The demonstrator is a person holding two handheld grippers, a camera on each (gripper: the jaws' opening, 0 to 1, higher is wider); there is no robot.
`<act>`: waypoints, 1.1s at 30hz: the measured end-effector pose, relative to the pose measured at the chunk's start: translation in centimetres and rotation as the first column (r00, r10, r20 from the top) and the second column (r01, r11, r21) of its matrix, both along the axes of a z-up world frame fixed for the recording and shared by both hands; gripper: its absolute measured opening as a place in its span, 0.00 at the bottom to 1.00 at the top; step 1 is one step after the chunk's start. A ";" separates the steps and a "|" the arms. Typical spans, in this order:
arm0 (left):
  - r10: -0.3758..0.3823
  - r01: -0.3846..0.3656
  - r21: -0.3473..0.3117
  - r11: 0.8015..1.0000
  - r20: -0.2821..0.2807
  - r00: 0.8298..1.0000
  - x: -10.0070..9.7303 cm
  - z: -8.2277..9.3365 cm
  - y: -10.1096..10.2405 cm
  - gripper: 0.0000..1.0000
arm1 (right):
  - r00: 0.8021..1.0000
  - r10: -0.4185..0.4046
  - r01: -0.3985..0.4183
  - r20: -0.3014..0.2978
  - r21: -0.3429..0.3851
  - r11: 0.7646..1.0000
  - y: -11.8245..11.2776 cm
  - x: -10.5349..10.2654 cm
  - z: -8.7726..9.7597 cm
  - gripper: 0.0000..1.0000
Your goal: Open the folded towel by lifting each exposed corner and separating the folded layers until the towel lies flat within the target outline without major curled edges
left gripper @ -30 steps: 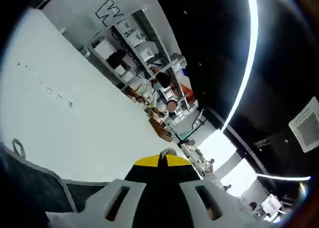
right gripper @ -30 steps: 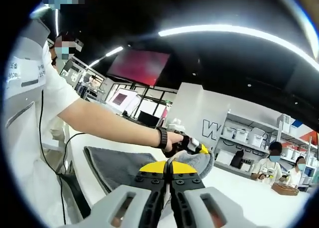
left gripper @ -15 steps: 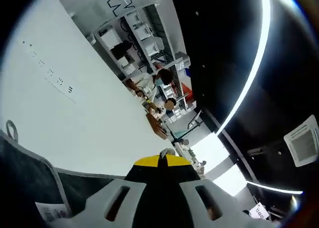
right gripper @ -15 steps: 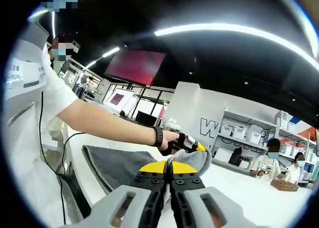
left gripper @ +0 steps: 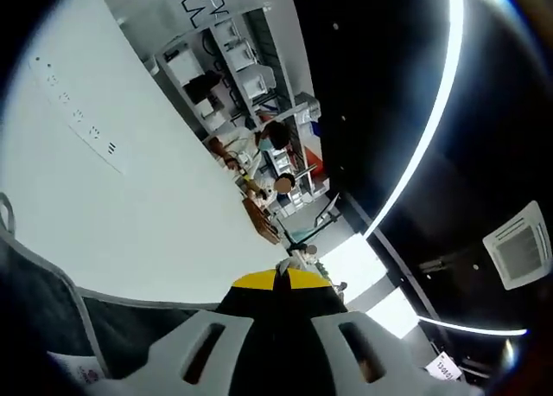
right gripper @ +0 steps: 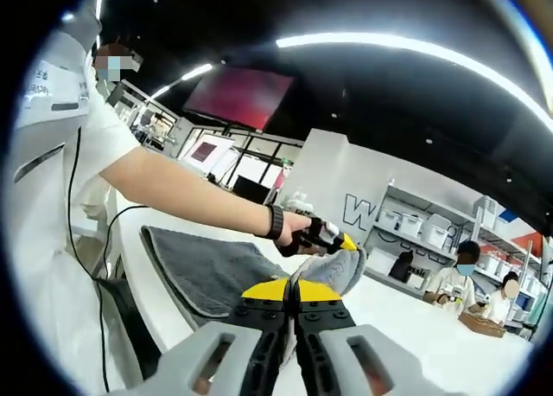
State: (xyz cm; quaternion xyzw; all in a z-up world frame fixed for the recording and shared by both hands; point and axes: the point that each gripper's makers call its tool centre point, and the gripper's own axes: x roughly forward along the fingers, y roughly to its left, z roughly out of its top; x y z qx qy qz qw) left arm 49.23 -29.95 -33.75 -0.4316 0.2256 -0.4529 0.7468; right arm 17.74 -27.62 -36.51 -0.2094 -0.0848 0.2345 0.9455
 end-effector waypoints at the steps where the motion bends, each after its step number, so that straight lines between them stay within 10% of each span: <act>1: -0.001 0.001 0.004 1.000 0.005 1.000 -0.3 -0.1 -0.1 0.00 | 1.000 -0.007 0.007 -0.004 -0.018 1.000 -0.1 0.0 -0.3 0.00; 33: -0.002 0.002 0.015 1.000 0.008 1.000 0.0 -3.3 -0.4 0.00 | 0.996 -0.055 0.051 -0.068 -0.067 0.996 -2.4 0.7 -3.2 0.00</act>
